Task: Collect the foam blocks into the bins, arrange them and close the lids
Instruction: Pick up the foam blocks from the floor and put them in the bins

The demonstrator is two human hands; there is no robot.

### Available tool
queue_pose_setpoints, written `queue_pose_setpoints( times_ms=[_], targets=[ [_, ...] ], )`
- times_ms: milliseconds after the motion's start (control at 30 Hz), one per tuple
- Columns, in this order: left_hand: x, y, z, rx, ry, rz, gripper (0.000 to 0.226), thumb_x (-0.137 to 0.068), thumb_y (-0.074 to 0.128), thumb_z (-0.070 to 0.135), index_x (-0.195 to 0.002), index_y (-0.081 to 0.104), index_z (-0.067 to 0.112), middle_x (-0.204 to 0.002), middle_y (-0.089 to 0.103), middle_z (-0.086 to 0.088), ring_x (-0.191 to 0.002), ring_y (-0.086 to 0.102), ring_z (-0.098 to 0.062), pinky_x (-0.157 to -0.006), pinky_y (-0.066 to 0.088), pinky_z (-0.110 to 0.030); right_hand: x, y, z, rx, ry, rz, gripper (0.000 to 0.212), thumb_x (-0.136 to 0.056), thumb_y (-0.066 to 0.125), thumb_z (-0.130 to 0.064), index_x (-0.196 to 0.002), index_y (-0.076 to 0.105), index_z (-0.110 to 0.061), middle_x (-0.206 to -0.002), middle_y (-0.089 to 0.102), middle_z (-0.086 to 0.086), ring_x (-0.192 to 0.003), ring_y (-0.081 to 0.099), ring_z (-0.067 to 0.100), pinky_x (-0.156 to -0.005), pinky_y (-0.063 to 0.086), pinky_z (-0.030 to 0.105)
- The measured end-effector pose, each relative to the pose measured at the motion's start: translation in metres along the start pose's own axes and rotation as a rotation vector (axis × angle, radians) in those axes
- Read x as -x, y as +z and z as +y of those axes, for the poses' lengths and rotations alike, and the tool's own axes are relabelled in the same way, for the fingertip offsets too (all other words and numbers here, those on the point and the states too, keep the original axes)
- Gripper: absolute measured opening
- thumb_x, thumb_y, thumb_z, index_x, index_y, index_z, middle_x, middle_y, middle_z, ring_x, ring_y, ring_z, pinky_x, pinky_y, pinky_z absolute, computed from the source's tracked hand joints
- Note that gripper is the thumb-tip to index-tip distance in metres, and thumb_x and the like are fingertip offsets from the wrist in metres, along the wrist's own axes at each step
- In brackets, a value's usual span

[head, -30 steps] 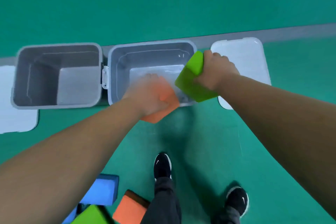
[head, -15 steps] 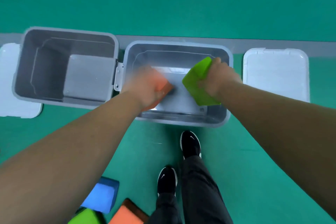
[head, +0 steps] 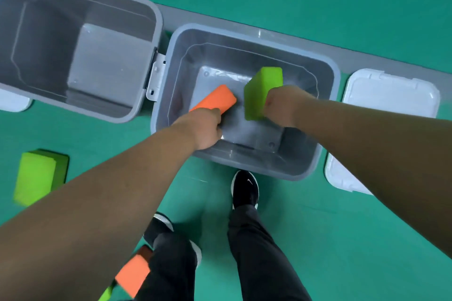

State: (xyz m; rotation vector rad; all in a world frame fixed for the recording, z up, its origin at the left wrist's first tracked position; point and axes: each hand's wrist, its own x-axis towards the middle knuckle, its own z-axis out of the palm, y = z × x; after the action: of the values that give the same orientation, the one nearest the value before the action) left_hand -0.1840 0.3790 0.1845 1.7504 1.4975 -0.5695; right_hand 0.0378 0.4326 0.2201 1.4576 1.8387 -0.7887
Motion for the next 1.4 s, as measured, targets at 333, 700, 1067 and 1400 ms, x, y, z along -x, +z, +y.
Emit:
queue_pose_setpoints(
  times_ms=[333,700,1067,1400],
  targets=[
    [0.077,0.035,-0.101,0.251,-0.181,0.089,0.022,-0.097,0.051,0.029,-0.112,0.063,0.018,-0.108,0.068,-0.009,-0.091,0.062,-0.031,-0.075,0.053,-0.035,-0.039,-0.013,-0.158,0.269,-0.204,0.103,0.024,-0.086,0.053,-0.011,-0.101,0.071,-0.004,-0.131,0.048,0.009,-0.120,0.048,0.015,-0.069,0.047,0.040],
    [0.208,0.153,-0.243,0.526,-0.501,0.118,0.027,-0.098,0.053,0.033,-0.115,0.063,0.014,-0.113,0.068,-0.011,-0.105,0.063,-0.034,-0.088,0.055,-0.039,-0.015,0.058,-0.370,0.235,-0.449,-0.015,0.021,-0.091,0.053,-0.029,-0.075,0.055,-0.016,-0.076,0.057,0.002,-0.068,0.053,0.026,-0.060,0.038,0.025],
    [0.371,0.326,-0.331,0.862,-0.823,0.335,0.027,-0.102,0.055,0.025,-0.119,0.065,0.007,-0.114,0.071,-0.018,-0.107,0.064,-0.037,-0.084,0.052,-0.038,0.065,0.177,-0.561,0.683,-0.626,-0.055,0.021,-0.091,0.045,-0.015,-0.077,0.055,-0.004,-0.085,0.059,0.008,-0.075,0.058,0.032,-0.065,0.043,0.030],
    [0.464,0.447,-0.370,1.055,-0.965,0.281,0.034,-0.100,0.053,0.030,-0.125,0.065,0.011,-0.126,0.068,-0.019,-0.118,0.062,-0.037,-0.088,0.050,-0.034,0.113,0.291,-0.689,0.899,-0.881,-0.098,0.027,-0.100,0.038,-0.022,-0.083,0.052,-0.008,-0.109,0.063,0.019,-0.088,0.056,0.035,-0.071,0.037,0.034]
  ],
)
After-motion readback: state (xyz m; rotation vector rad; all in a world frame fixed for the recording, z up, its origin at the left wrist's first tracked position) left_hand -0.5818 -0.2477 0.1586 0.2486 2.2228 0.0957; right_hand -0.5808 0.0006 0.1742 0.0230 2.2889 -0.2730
